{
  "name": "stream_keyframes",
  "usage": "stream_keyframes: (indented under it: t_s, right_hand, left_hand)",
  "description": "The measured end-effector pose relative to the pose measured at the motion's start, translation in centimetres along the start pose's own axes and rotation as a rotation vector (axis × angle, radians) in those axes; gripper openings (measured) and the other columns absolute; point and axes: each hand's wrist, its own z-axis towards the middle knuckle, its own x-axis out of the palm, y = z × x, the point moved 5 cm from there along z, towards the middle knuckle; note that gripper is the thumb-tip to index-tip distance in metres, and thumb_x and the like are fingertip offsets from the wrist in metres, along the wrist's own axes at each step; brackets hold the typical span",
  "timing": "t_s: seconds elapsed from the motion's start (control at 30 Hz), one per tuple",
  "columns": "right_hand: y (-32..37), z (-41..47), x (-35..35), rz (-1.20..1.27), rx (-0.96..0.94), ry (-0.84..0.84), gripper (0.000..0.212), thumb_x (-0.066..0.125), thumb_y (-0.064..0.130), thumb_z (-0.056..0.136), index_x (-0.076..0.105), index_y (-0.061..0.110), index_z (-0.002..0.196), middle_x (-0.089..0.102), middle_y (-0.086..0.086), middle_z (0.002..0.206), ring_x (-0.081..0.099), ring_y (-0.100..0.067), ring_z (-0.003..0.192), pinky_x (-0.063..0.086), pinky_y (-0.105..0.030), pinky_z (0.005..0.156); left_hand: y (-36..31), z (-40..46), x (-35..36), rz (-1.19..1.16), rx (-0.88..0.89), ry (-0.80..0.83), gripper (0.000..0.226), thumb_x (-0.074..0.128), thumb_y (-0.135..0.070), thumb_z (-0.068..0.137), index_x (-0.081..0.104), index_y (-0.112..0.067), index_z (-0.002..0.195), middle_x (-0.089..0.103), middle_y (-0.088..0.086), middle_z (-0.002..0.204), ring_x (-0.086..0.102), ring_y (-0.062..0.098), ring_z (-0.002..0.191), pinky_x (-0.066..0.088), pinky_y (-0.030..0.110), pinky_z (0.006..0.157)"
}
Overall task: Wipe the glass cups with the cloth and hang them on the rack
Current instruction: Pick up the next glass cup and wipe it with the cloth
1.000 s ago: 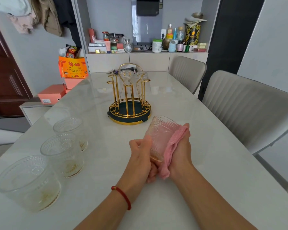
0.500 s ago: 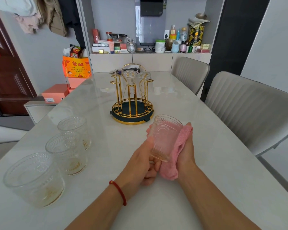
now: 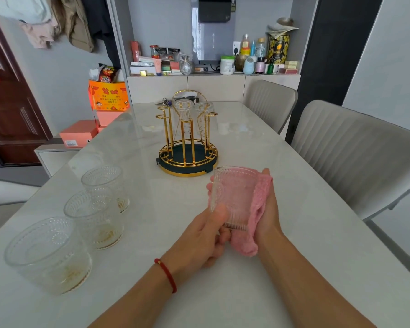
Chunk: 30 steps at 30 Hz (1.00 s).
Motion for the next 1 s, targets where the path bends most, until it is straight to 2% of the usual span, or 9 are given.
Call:
stream_keyframes:
  t_s: [0.17, 0.27, 0.4, 0.57, 0.67, 0.73, 0.83, 0.9, 1.0]
  right_hand:
    - [-0.7, 0.9, -0.4, 0.079, 0.007, -0.098, 0.089, 0.052, 0.085, 0.076, 0.064, 0.016, 0.131, 0.064, -0.021, 0.133, 0.060, -0.044, 0.121, 0.045, -0.062, 0.104]
    - [-0.2, 0.1, -0.4, 0.107, -0.119, -0.173, 0.055, 0.040, 0.066, 0.094, 0.067, 0.018, 0.098, 0.069, -0.009, 0.104, 0.065, -0.033, 0.101, 0.049, -0.055, 0.102]
    - [-0.6, -0.4, -1.1, 0.008, -0.190, -0.151, 0.026, 0.041, 0.048, 0.104, 0.059, 0.036, 0.091, 0.065, 0.002, 0.092, 0.064, -0.020, 0.081, 0.052, -0.039, 0.075]
    - [-0.9, 1.3, -0.8, 0.076, -0.053, -0.044, 0.087, 0.053, 0.079, 0.080, 0.061, 0.013, 0.137, 0.062, -0.023, 0.135, 0.060, -0.045, 0.122, 0.044, -0.065, 0.106]
    - [-1.1, 1.5, -1.0, 0.127, -0.026, -0.083, 0.082, 0.048, 0.079, 0.083, 0.062, 0.016, 0.135, 0.065, -0.020, 0.132, 0.064, -0.043, 0.116, 0.056, -0.060, 0.091]
    - [-0.6, 0.9, -1.0, 0.146, -0.060, -0.118, 0.063, 0.041, 0.072, 0.091, 0.072, 0.021, 0.109, 0.074, -0.012, 0.106, 0.070, -0.035, 0.094, 0.060, -0.044, 0.072]
    - [-0.3, 0.2, -1.1, 0.147, -0.141, -0.143, 0.049, 0.043, 0.061, 0.095, 0.067, 0.023, 0.076, 0.066, -0.008, 0.084, 0.065, -0.030, 0.081, 0.056, -0.043, 0.079]
    - [-0.3, 0.1, -1.0, 0.114, -0.145, -0.149, 0.040, 0.044, 0.059, 0.098, 0.062, 0.025, 0.086, 0.063, -0.007, 0.090, 0.063, -0.031, 0.095, 0.052, -0.045, 0.092]
    - [-0.5, 0.6, -1.2, 0.107, -0.072, -0.119, 0.064, 0.042, 0.070, 0.095, 0.066, 0.016, 0.120, 0.069, -0.017, 0.117, 0.063, -0.037, 0.115, 0.047, -0.054, 0.105]
  left_hand:
    - [-0.2, 0.6, 0.2, -0.038, -0.041, -0.207, 0.066, 0.037, -0.071, 0.090, 0.045, -0.006, 0.092, 0.042, 0.000, 0.050, 0.033, 0.013, 0.042, 0.027, 0.023, 0.042]
    - [-0.1, 0.8, 1.2, 0.021, 0.047, -0.331, 0.063, 0.047, -0.071, 0.080, 0.046, -0.016, 0.110, 0.059, -0.004, 0.051, 0.051, 0.009, 0.044, 0.039, 0.020, 0.044]
    - [0.1, 0.8, 0.2, 0.171, 0.071, -0.349, 0.068, 0.044, -0.082, 0.082, 0.049, -0.014, 0.091, 0.053, -0.011, 0.054, 0.049, 0.003, 0.050, 0.041, 0.017, 0.052]
    - [0.2, 0.5, 0.1, -0.011, -0.044, -0.090, 0.073, 0.033, -0.083, 0.089, 0.045, -0.012, 0.076, 0.039, 0.001, 0.058, 0.029, 0.012, 0.044, 0.024, 0.020, 0.041]
    - [-0.1, 0.6, 0.2, 0.030, -0.120, -0.147, 0.074, 0.029, -0.080, 0.083, 0.047, -0.009, 0.077, 0.042, -0.001, 0.049, 0.033, 0.011, 0.037, 0.026, 0.017, 0.037]
    - [-0.1, 0.6, 0.5, 0.059, -0.070, -0.257, 0.069, 0.034, -0.077, 0.088, 0.047, -0.009, 0.091, 0.052, 0.001, 0.052, 0.041, 0.013, 0.040, 0.031, 0.021, 0.037]
    - [0.1, 0.7, 1.0, 0.118, 0.004, -0.323, 0.045, 0.051, -0.062, 0.094, 0.046, -0.018, 0.103, 0.062, -0.006, 0.056, 0.050, 0.007, 0.045, 0.038, 0.022, 0.045]
    - [0.1, 0.7, 0.8, 0.138, 0.028, -0.288, 0.054, 0.051, -0.067, 0.093, 0.046, -0.014, 0.095, 0.057, -0.010, 0.056, 0.045, 0.004, 0.046, 0.037, 0.024, 0.051]
    - [-0.2, 0.5, 0.2, 0.031, -0.045, -0.182, 0.071, 0.040, -0.077, 0.092, 0.041, -0.007, 0.080, 0.042, -0.002, 0.056, 0.031, 0.011, 0.042, 0.025, 0.023, 0.042]
